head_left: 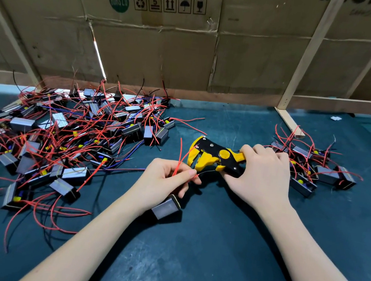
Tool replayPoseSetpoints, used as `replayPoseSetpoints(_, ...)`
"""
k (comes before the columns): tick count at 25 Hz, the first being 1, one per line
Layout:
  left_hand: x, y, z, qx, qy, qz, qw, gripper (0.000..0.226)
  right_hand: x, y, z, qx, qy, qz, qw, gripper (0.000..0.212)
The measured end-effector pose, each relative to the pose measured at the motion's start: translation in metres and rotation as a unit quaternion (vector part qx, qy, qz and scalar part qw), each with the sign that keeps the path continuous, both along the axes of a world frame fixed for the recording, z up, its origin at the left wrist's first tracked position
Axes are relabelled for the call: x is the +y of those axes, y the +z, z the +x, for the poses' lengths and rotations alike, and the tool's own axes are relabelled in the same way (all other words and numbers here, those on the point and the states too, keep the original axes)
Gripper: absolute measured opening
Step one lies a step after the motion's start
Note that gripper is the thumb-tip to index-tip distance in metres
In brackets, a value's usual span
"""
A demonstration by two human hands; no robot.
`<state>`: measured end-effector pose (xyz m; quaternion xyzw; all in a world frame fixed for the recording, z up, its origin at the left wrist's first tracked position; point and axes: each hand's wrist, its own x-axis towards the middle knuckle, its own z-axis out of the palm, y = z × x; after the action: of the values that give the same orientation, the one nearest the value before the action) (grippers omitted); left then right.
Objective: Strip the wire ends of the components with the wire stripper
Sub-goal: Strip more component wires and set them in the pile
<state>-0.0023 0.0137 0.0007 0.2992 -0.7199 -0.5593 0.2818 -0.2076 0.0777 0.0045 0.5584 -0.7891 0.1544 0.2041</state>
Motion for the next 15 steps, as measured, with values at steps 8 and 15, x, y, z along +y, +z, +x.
replayPoseSetpoints(8,-0.0023,-0.0019,0.0019,0.002,-0.001,0.013,1.000,0.029,0.0053,0.0089,0.0005,0.032,0.009,0.017,0.999,0.041)
replayPoseSetpoints(15,-0.0028,0.0005,0.0031,0.010,0.010,0.033,0.999,0.031,0.0019,0.0033,-0.0026,-0.005,-0.018,0.001,1.000,0.045)
